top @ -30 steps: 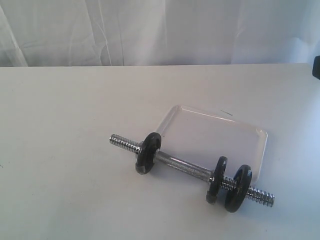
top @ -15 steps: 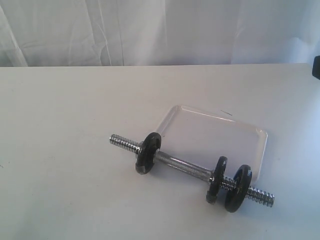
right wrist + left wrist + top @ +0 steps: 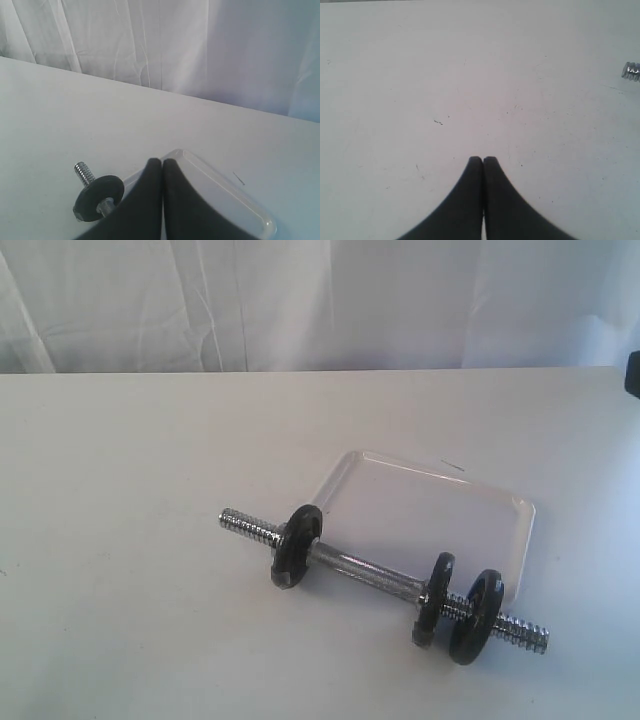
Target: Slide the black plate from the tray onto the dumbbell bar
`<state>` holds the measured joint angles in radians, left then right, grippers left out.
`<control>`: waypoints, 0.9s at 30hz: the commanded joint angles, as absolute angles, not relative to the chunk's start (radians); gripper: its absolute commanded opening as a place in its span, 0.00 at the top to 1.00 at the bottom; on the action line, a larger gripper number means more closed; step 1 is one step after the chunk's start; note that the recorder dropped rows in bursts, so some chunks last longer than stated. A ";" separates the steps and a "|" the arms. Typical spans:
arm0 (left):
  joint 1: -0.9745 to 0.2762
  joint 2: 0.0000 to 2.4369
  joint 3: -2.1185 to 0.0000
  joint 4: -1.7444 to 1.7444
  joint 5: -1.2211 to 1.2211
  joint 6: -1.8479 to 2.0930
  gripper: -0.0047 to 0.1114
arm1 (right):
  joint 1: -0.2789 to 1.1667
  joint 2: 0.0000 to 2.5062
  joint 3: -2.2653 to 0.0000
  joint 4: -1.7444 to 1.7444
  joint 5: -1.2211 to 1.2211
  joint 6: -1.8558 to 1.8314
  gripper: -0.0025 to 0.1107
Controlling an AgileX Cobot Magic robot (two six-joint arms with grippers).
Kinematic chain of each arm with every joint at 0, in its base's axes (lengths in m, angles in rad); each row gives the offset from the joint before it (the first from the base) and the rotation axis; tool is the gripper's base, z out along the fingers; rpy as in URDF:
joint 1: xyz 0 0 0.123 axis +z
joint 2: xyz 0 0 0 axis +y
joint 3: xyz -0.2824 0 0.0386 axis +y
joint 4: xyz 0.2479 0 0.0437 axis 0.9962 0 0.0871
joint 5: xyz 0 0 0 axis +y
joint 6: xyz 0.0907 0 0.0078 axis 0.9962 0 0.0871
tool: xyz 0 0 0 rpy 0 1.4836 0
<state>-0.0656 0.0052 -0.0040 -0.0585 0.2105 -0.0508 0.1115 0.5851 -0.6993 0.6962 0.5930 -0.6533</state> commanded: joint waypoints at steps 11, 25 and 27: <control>-0.061 0.000 0.000 -0.070 0.203 -0.048 0.96 | 0.109 0.580 -0.696 0.700 0.583 -0.648 0.98; -0.061 0.000 0.000 -0.070 0.203 -0.048 0.96 | 0.343 0.475 -0.696 0.702 0.577 -0.648 0.98; -0.061 0.000 0.000 -0.070 0.204 -0.048 0.96 | 0.334 0.425 -0.696 0.702 0.575 -0.648 0.98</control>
